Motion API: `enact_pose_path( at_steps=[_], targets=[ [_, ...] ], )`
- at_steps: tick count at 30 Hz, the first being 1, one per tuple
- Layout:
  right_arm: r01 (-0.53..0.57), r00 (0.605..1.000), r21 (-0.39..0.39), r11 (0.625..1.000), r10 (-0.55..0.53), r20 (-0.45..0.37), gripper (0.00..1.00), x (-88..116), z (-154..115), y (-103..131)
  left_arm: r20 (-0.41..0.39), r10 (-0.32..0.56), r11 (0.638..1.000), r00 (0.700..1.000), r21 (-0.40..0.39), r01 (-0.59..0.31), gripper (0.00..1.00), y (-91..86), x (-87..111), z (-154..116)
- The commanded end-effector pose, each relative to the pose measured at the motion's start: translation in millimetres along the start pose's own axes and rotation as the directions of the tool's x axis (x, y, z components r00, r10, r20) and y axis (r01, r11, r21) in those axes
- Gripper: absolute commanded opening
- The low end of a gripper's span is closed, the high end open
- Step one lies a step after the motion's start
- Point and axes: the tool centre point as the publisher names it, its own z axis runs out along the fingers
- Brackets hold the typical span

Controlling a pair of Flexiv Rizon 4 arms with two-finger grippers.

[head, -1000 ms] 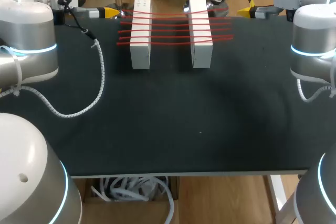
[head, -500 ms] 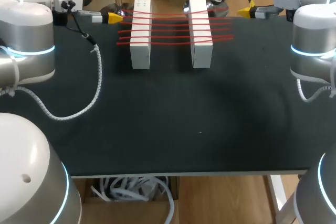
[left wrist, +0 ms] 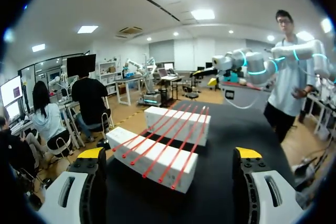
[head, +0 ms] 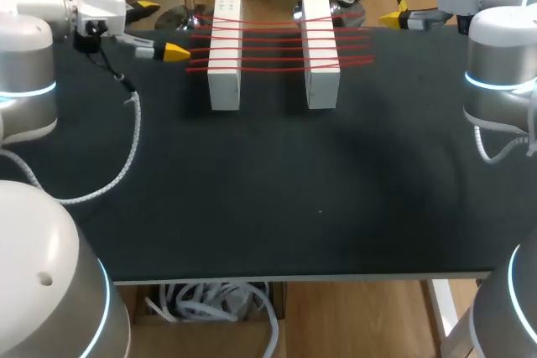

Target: Grab the tape and strap the tape.

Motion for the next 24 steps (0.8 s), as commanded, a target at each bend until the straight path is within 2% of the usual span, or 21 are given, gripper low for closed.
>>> enact_pose_path(
  at_steps=[1,6,9,12,15,20,24],
  targets=[
    [0.0,1.0,0.0,1.0,0.0,0.0,1.0,0,0,0,0.002,-0.001,1.0,1.0,-0.002,0.001,1.0,-0.8,0.7,-1],
    [0.0,1.0,0.0,1.0,0.0,0.0,1.0,0,0,0,0.002,-0.001,1.0,1.0,-0.002,0.001,1.0,-0.8,0.7,-1],
    [0.0,1.0,0.0,1.0,0.0,0.0,1.0,0,0,0,-0.043,0.136,0.991,0.99,0.007,-0.136,1.0,1.1,-5.1,5],
    [0.0,1.0,0.0,1.0,0.0,0.0,1.0,0,0,0,-0.074,0.203,0.979,0.976,0.013,-0.203,1.0,1.4,-4.8,10],
    [0.0,1.0,0.0,1.0,0.0,0.0,1.0,0,0,0,-0.143,0.241,0.97,0.96,0.028,-0.24,1.0,3.2,-4.3,14],
    [0.0,1.0,0.0,1.0,0.0,0.0,1.0,0,0,0,-0.253,0.264,0.964,0.931,0.094,-0.248,1.0,9.9,-3.2,27],
    [0.0,1.0,0.0,1.0,0.0,0.0,1.0,0,0,0,-0.263,0.299,0.953,0.917,0.125,-0.274,1.0,14.7,2.1,36]
  ],
)
